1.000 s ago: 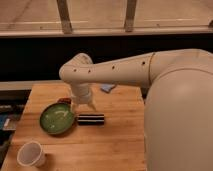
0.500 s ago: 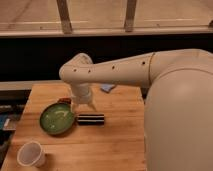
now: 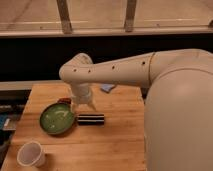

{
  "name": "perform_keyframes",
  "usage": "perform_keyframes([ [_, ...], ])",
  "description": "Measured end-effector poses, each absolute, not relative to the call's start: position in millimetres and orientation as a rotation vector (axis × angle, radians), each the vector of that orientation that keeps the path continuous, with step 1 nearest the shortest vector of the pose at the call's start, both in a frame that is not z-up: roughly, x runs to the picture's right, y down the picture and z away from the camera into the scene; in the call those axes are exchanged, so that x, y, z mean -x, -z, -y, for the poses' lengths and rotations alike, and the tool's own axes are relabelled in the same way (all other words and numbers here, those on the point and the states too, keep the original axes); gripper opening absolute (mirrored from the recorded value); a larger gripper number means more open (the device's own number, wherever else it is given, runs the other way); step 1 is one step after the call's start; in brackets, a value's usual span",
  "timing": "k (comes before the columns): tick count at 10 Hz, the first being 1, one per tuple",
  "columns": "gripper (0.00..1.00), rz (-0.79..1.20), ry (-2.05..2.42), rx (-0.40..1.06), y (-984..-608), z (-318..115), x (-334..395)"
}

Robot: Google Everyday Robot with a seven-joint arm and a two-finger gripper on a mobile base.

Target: Pick up the ceramic cup

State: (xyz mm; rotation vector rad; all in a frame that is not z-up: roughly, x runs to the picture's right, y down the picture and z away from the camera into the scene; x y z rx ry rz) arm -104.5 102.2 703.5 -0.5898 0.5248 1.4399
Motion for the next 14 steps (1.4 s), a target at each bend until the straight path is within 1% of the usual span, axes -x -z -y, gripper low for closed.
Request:
perform_keyframes([
  [11, 0.65, -0.519, -1.437, 0.586, -702, -102, 104],
  [12, 0.65, -0.5, -1.423, 0.584, -699, -103, 108],
  [14, 0.65, -0.446, -1.341, 0.593, -683, -111, 139],
])
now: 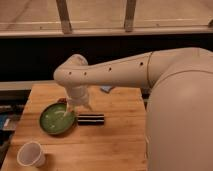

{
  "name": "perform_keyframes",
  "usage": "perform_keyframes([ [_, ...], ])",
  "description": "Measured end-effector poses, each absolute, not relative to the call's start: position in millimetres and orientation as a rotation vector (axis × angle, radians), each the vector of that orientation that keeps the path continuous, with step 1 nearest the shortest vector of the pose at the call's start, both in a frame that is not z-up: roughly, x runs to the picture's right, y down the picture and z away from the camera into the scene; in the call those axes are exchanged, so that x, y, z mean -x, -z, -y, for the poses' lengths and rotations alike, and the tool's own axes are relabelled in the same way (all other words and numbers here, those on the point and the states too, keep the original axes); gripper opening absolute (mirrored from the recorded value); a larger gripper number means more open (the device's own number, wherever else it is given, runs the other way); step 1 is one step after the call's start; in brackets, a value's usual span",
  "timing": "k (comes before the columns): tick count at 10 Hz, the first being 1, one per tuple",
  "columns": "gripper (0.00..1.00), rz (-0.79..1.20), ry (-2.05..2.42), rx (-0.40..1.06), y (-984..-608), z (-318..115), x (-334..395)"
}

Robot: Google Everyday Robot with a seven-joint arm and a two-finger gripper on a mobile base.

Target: Pick up the ceramic cup

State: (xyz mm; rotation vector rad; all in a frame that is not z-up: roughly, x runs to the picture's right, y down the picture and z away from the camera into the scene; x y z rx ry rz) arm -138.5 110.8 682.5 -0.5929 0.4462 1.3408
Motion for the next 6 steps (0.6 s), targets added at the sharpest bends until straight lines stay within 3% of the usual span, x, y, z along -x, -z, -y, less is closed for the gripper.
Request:
perform_keyframes([
  [6, 0.65, -0.27, -1.032, 0.705, -623, -155, 271],
])
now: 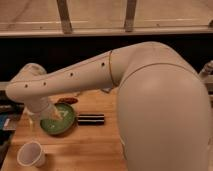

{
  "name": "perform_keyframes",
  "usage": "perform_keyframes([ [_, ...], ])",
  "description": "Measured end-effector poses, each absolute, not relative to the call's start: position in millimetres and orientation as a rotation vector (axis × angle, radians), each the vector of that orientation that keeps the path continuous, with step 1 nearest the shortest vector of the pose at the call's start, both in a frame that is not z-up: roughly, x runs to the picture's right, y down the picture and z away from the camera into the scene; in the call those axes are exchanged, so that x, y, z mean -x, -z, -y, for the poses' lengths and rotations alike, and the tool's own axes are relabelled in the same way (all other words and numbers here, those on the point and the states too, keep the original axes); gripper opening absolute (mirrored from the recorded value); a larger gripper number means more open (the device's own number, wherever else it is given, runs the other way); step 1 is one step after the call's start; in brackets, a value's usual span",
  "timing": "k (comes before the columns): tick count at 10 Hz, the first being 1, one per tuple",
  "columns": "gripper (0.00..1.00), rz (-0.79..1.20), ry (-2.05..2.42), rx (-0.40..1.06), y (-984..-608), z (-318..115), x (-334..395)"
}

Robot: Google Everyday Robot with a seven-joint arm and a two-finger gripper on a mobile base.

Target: Pick up the ceramic cup

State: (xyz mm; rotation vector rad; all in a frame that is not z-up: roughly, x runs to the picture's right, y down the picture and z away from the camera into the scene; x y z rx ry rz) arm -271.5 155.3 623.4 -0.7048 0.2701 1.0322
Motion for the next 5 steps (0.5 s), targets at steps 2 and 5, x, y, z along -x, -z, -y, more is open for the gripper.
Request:
perform_keyframes([
  [2, 0.65, -0.267, -1.029, 0.707, -622.9, -155.3, 272.0],
  [5, 0.65, -0.283, -1.004, 0.711, -625.4, -157.7, 274.4],
])
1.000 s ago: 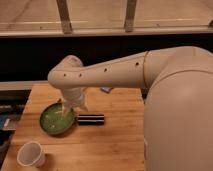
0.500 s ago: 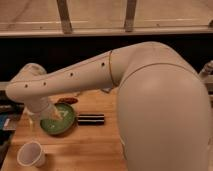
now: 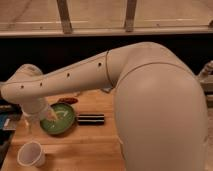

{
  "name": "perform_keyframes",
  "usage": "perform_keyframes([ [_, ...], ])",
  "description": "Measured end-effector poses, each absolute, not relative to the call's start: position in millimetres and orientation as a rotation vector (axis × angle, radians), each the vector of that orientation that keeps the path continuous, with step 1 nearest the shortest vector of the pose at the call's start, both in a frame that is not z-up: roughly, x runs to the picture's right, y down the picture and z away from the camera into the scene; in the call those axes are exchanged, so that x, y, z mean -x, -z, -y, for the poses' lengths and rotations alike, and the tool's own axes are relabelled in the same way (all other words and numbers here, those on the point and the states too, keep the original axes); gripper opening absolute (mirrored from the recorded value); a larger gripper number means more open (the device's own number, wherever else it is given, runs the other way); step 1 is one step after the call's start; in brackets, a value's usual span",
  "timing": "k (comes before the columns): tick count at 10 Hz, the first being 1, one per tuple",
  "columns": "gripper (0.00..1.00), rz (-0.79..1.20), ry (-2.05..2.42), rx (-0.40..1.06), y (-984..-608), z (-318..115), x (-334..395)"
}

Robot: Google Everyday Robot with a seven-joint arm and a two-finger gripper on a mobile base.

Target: Pick up the ceramic cup

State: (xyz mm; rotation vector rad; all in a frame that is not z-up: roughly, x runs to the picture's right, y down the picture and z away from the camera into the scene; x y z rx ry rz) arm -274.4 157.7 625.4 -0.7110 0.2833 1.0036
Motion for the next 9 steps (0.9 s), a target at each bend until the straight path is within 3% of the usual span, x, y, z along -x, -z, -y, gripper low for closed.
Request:
perform_keyframes([
  [9, 0.65, -0.329, -0.899, 0.841, -637, -231, 322],
])
